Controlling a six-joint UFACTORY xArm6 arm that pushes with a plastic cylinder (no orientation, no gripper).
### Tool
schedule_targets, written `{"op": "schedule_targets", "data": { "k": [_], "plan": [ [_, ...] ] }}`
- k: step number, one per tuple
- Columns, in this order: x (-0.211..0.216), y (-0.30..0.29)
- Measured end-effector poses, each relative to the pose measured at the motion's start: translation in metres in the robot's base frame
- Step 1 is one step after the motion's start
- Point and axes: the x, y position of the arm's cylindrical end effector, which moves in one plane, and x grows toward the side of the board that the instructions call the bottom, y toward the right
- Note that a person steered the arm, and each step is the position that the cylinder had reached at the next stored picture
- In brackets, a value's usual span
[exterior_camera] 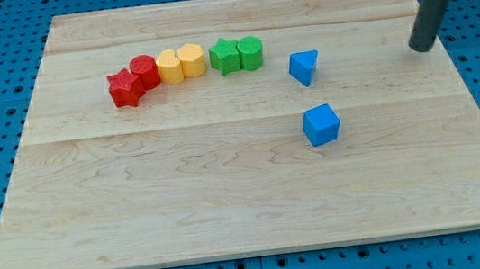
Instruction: Move blue triangle towards green circle
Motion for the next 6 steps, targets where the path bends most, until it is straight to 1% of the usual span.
{"op": "schedule_targets", "data": {
  "k": [1,3,4,5,6],
  "plan": [
    [0.027,-0.031],
    [0.025,-0.124],
    [0.014,-0.159],
    [0.000,-0.191],
    [0.003,-0.202]
  ]
}}
